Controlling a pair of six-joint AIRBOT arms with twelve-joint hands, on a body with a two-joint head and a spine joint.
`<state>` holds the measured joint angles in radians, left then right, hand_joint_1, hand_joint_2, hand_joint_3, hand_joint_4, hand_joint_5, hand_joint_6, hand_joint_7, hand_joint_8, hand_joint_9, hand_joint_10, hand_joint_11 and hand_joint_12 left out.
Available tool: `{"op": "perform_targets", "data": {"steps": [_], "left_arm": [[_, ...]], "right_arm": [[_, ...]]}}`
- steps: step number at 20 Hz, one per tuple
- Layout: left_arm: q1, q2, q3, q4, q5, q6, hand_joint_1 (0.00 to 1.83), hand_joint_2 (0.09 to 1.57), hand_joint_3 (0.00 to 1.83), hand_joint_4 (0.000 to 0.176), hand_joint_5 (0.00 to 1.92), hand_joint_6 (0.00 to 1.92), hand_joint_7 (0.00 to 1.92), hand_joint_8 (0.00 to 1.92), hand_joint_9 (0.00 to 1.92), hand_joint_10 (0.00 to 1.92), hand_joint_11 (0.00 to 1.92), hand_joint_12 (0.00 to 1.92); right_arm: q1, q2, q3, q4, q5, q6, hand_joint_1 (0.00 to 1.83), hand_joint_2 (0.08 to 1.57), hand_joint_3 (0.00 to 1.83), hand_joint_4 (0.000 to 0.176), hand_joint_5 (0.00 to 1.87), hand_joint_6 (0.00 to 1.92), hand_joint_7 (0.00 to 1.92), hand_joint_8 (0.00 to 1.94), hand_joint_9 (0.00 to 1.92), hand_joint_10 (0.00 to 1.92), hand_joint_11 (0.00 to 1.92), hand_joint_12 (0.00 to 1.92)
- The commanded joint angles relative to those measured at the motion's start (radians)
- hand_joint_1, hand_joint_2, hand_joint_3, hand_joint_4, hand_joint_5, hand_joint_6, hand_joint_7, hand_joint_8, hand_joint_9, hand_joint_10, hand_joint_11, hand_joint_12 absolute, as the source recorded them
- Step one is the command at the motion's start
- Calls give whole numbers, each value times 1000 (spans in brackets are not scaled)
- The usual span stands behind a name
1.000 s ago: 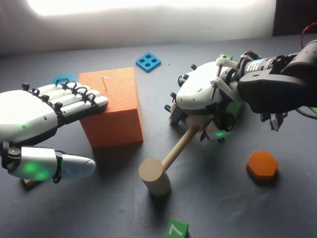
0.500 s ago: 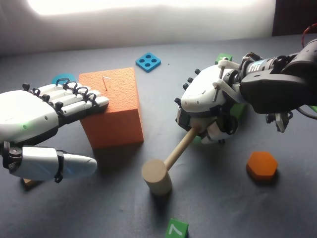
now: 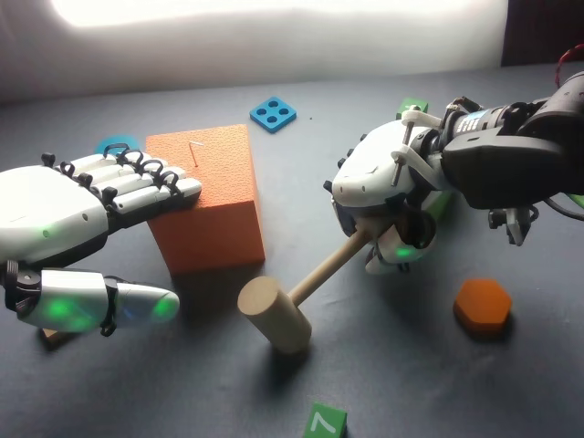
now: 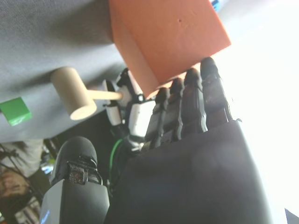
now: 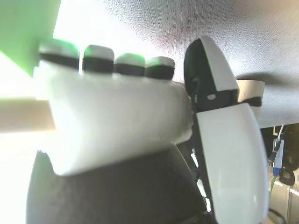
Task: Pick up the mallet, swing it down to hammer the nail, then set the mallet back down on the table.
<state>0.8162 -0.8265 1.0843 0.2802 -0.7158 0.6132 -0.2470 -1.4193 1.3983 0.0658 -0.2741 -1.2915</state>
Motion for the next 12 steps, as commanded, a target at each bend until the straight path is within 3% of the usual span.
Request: {"op": "perform_targets", "data": {"steps": [1, 3, 6, 7, 9, 11, 12], "left_arm": [[-4, -4, -7, 14, -67, -10, 0, 1183, 0, 0, 34, 2, 91, 2, 103, 1, 0, 263], [-3, -4, -7, 14, -67, -10, 0, 1188, 1, 0, 34, 3, 92, 4, 98, 4, 0, 230], [-2, -5, -7, 14, -66, -12, 0, 1195, 2, 0, 26, 2, 88, 2, 92, 1, 0, 204], [-1, -5, -7, 14, -65, -15, 0, 1195, 2, 0, 26, 2, 88, 2, 92, 1, 0, 204], [0, -5, -5, 14, -65, -16, 0, 1197, 1, 0, 49, 3, 113, 3, 118, 4, 0, 271], [1, -5, -3, 14, -67, -16, 0, 1183, 0, 0, 52, 3, 117, 3, 120, 3, 0, 282], [1, -5, -3, 14, -68, -16, 0, 1189, 0, 0, 26, 2, 90, 3, 94, 2, 0, 216]], "right_arm": [[11, 7, 1, -12, 64, -9, 796, 1231, 14, 0, 1220, 1921, 1329, 1941, 1416, 1921, 1482, 1921], [17, 11, 0, -12, 61, -9, 672, 1385, 11, 0, 1311, 1921, 1473, 1941, 1567, 1921, 1646, 1921], [29, 28, -21, -12, 59, -9, 959, 1427, 8, 0, 1422, 1921, 1673, 1941, 1770, 1921, 1879, 1921], [34, 34, -31, -12, 57, -9, 959, 1427, 8, 0, 1422, 1921, 1673, 1941, 1770, 1921, 1879, 1921], [46, 55, -63, -12, 53, -9, 1184, 1400, 0, 0, 1524, 1921, 1720, 1941, 1809, 1921, 1918, 1921], [66, 83, -100, -11, 37, -8, 1158, 1421, 4, 0, 1550, 1921, 1747, 1941, 1831, 1921, 1921, 1921], [79, 99, -120, -11, 28, -7, 1119, 1440, 2, 43, 1542, 1921, 1737, 1941, 1817, 1921, 1921, 1921]]}}
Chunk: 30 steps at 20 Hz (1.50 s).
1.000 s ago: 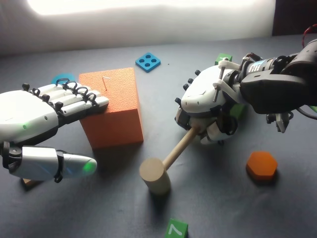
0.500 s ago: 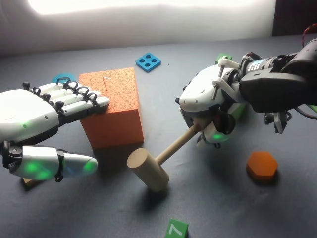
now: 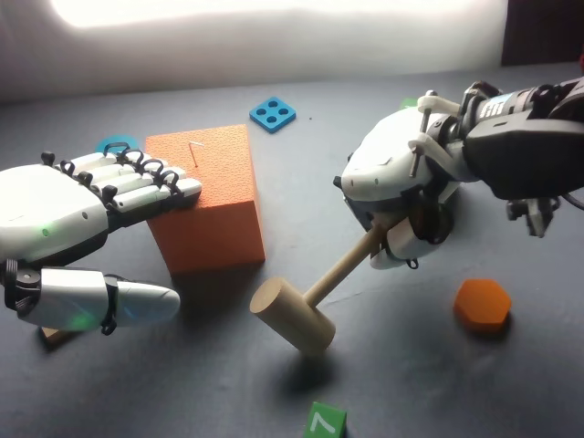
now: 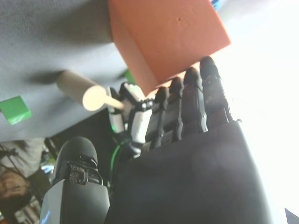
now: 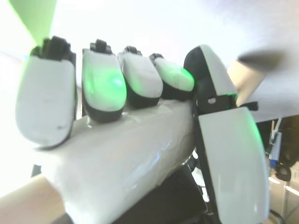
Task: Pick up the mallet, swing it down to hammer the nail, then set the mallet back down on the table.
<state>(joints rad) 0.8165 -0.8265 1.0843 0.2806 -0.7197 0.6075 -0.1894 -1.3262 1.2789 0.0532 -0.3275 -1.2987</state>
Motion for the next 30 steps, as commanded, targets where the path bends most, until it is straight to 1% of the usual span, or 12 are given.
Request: {"op": "perform_targets", "data": {"steps": [1, 3, 4, 5, 6, 7, 11, 15, 18, 21, 25, 30], "left_arm": [[1, -5, -3, 14, -64, -10, 0, 1189, 0, 0, 33, 3, 98, 4, 104, 4, 0, 242], [1, -5, -4, 14, -65, -10, 0, 1193, 1, 0, 48, 8, 108, 7, 113, 7, 0, 251], [1, -5, -3, 14, -66, -10, 0, 1198, 2, 0, 45, 4, 102, 3, 107, 3, 0, 237], [1, -5, -4, 14, -66, -10, 0, 1198, 2, 0, 45, 4, 102, 3, 107, 3, 0, 237], [1, -4, -4, 16, -66, -10, 0, 1201, 3, 0, 38, 1, 95, 0, 99, 0, 0, 233], [1, -4, -5, 18, -67, -10, 0, 1194, 0, 0, 33, 0, 95, 0, 99, 1, 0, 232], [4, -4, -5, 18, -69, -10, 0, 1194, 1, 0, 25, 3, 90, 3, 95, 3, 0, 231], [7, -4, -8, 18, -71, -10, 0, 1194, 1, 0, 34, 0, 96, 1, 104, 1, 0, 262], [7, -3, -9, 18, -71, -11, 0, 1189, 0, 0, 64, 5, 132, 7, 141, 8, 0, 334], [8, -3, -10, 18, -71, -12, 0, 1193, 0, 0, 39, 1, 107, 2, 113, 1, 0, 267], [10, -2, -9, 18, -73, -13, 0, 1191, 0, 0, 26, 0, 83, 2, 98, 2, 0, 235], [13, -3, -9, 20, -73, -13, 0, 1193, 1, 0, 40, 2, 66, 0, 76, 0, 0, 183]], "right_arm": [[31, 23, -21, 1, 76, 0, 1094, 1441, 1, 66, 1528, 1921, 1731, 1941, 1811, 1921, 1921, 1921], [54, 60, -63, 2, 74, 3, 1011, 1443, 3, 92, 1482, 1921, 1716, 1941, 1797, 1921, 1921, 1921], [98, 127, -135, 2, 81, 12, 959, 1452, 6, 105, 1475, 1921, 1714, 1941, 1793, 1921, 1921, 1921], [111, 146, -153, 2, 94, 13, 959, 1452, 6, 105, 1475, 1921, 1714, 1941, 1793, 1921, 1921, 1921], [120, 160, -165, 1, 109, 17, 774, 1498, 8, 162, 1454, 1921, 1703, 1941, 1778, 1921, 1906, 1921], [144, 190, -190, -3, 144, 19, 678, 1527, 14, 173, 1421, 1921, 1683, 1941, 1767, 1921, 1900, 1921], [192, 235, -224, -78, 225, 21, 563, 1553, 6, 176, 1380, 1921, 1636, 1941, 1719, 1921, 1845, 1921], [217, 253, -224, -83, 259, 22, 632, 1560, 0, 176, 1390, 1921, 1636, 1941, 1734, 1921, 1882, 1921], [212, 263, -224, -81, 350, 22, 656, 1558, 0, 176, 1398, 1921, 1638, 1941, 1724, 1921, 1858, 1921], [204, 268, -224, 6, 420, 0, 652, 1548, 0, 176, 1383, 1921, 1624, 1941, 1723, 1921, 1867, 1921], [182, 272, -224, 66, 516, -39, 507, 1571, 27, 176, 1336, 1921, 1605, 1941, 1703, 1921, 1848, 1921], [172, 265, -211, 65, 498, -66, 635, 1556, 9, 176, 1302, 1921, 1554, 1941, 1657, 1921, 1803, 1921]]}}
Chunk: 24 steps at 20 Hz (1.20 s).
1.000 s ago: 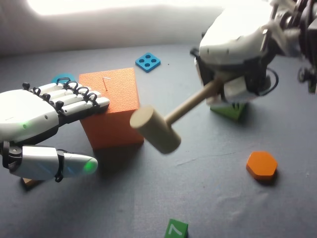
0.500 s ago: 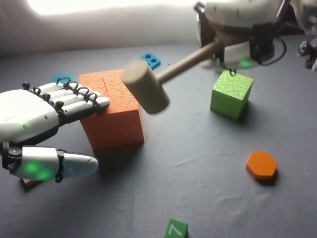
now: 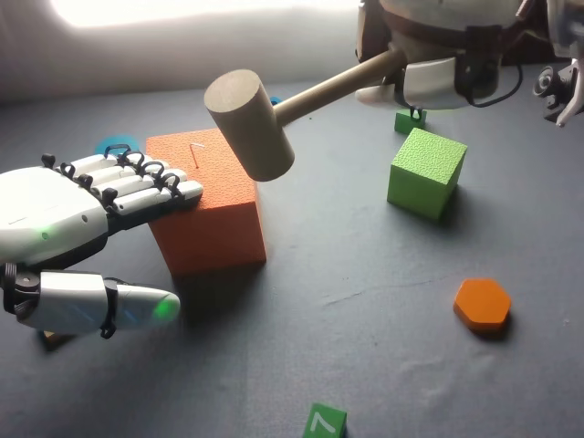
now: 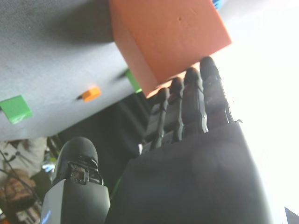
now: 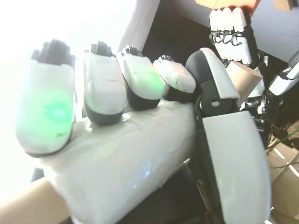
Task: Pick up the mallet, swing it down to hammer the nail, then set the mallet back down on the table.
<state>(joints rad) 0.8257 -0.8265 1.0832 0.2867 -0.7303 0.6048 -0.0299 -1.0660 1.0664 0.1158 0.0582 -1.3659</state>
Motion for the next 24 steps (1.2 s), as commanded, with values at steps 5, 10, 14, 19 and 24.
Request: {"op": "perform_targets", "data": {"steps": [5, 10, 14, 19, 24], "left_arm": [[9, -3, -9, 29, -62, -18, 0, 1194, 0, 0, 58, 0, 83, 0, 103, 0, 0, 293], [11, -3, -11, 45, -52, -22, 0, 1210, 0, 0, 43, 0, 90, 1, 112, 1, 0, 275], [12, -3, -11, 49, -46, -22, 0, 1211, 0, 0, 69, 3, 116, 6, 128, 5, 0, 296], [12, -4, -10, 49, -44, -22, 0, 1197, 0, 0, 47, 0, 93, 0, 97, 0, 0, 224], [12, -5, -7, 48, -43, -22, 0, 1206, 0, 0, 42, 0, 72, 1, 84, 0, 0, 193]], "right_arm": [[49, 3, 25, 182, -17, 12, 709, 1544, 0, 176, 1349, 1921, 1612, 1941, 1697, 1921, 1826, 1921], [86, 1, 64, 191, -173, 67, 661, 1546, 2, 176, 1332, 1921, 1597, 1941, 1678, 1921, 1809, 1921], [111, -20, 100, -142, -344, 311, 631, 1550, 0, 176, 1327, 1921, 1583, 1941, 1684, 1921, 1831, 1921], [113, -38, 104, -415, -304, 606, 670, 1532, 0, 176, 1322, 1921, 1574, 1941, 1669, 1921, 1804, 1921], [62, -112, 101, -1465, -322, 1616, 623, 1540, 1, 176, 1309, 1921, 1555, 1941, 1661, 1921, 1805, 1921]]}}
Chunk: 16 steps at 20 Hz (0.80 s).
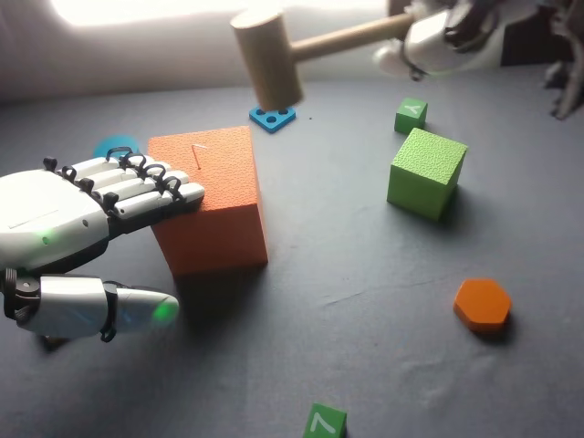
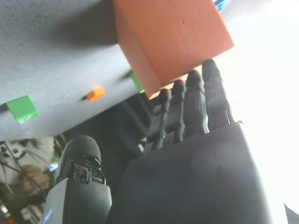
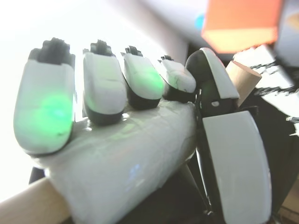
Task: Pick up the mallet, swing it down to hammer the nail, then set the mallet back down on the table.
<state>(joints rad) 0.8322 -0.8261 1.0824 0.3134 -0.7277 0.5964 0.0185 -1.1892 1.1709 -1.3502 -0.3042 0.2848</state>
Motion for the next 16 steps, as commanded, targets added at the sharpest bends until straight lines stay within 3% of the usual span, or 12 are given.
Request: {"op": "perform_targets", "data": {"steps": [1, 2, 3, 8, 16], "left_arm": [[6, -6, -5, 22, -46, -14, 0, 1213, 1, 0, 36, 0, 78, 4, 88, 3, 0, 191], [6, -6, -5, 22, -46, -14, 0, 1205, 0, 0, 33, 0, 80, 5, 92, 4, 0, 189], [6, -6, -5, 22, -46, -14, 0, 1204, 0, 0, 36, 1, 82, 4, 96, 4, 0, 200], [6, -7, -5, 22, -46, -14, 0, 1207, 0, 0, 49, 4, 96, 5, 106, 5, 0, 216], [0, -16, 0, 22, -40, -14, 0, 1193, 0, 0, 79, 4, 124, 5, 127, 6, 0, 280]], "right_arm": [[-5, -1, -6, -205, 23, 169, 633, 1532, 0, 176, 1305, 1921, 1551, 1941, 1660, 1921, 1807, 1921], [-26, -14, -12, -417, -26, 358, 627, 1535, 0, 176, 1314, 1921, 1560, 1941, 1667, 1921, 1812, 1921], [-46, -28, -19, -559, -68, 471, 623, 1531, 0, 176, 1315, 1921, 1560, 1941, 1667, 1921, 1813, 1921], [-130, -75, -45, -869, -287, 753, 615, 1544, 0, 176, 1337, 1921, 1581, 1941, 1675, 1921, 1828, 1921], [-166, -173, -1, -976, -397, 845, 627, 1542, 1, 176, 1325, 1921, 1570, 1941, 1661, 1921, 1807, 1921]]}}
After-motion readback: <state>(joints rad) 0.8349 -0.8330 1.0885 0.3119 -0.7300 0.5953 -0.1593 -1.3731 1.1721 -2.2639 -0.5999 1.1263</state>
